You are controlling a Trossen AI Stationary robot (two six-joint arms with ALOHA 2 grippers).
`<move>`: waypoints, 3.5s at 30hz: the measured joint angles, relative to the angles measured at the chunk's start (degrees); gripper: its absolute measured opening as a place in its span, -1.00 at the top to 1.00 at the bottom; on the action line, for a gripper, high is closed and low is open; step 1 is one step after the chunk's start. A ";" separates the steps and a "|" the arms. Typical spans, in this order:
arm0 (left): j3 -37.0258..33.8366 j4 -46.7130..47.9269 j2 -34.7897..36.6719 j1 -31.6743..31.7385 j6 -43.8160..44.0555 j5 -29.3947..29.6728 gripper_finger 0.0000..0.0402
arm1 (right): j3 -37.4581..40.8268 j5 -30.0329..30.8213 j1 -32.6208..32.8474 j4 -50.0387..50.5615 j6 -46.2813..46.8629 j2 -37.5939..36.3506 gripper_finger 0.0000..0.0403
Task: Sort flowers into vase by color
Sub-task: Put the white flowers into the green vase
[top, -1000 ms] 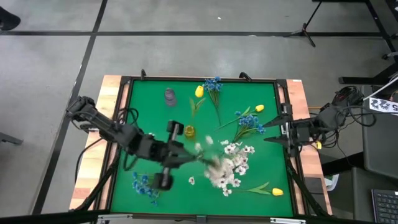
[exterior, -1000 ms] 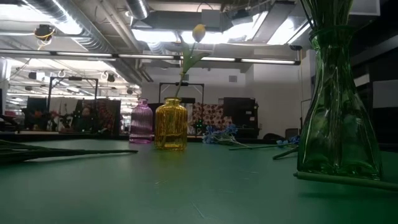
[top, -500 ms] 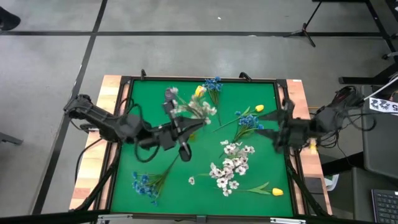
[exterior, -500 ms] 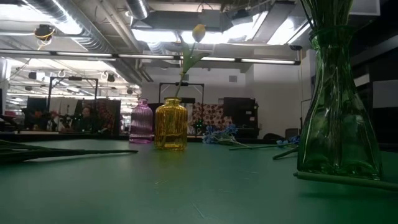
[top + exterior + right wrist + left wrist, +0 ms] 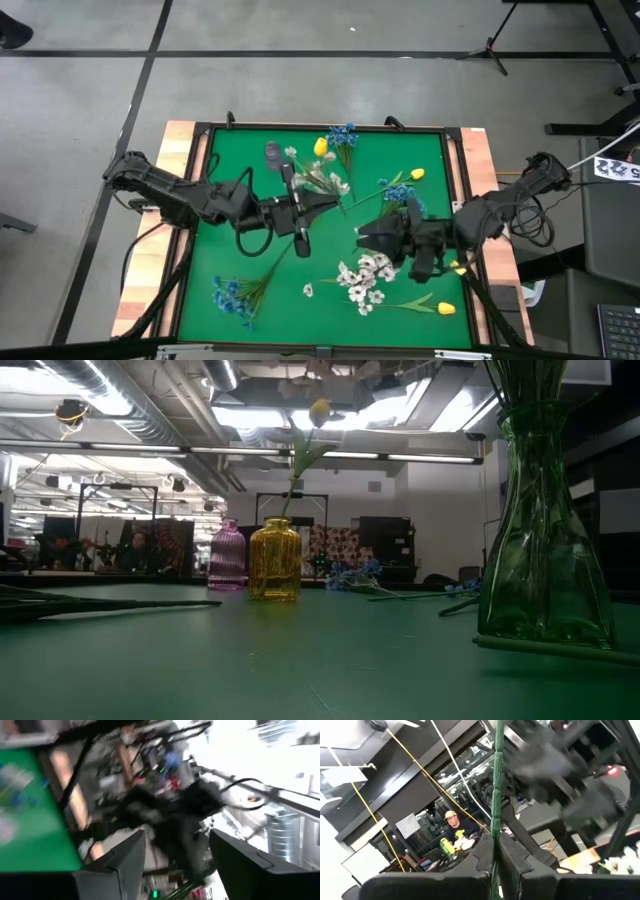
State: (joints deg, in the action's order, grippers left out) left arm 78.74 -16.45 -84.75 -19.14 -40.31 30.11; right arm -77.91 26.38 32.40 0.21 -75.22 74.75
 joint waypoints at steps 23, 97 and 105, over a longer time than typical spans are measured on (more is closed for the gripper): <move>0.02 6.77 -4.33 -1.74 -46.01 0.90 0.97 | -0.24 4.59 -3.21 4.27 10.01 -3.86 -0.08; -0.02 0.61 -7.13 2.33 -99.37 -2.98 0.97 | -0.20 -2.11 -14.20 10.55 76.89 -1.67 -0.08; -0.02 1.05 -7.13 2.45 -99.29 -3.02 0.97 | -0.20 -2.22 -14.16 11.70 76.75 -1.67 0.14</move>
State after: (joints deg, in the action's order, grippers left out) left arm 78.72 -15.40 -91.88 -16.69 -139.60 27.09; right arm -78.11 24.16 18.24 11.91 1.53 73.08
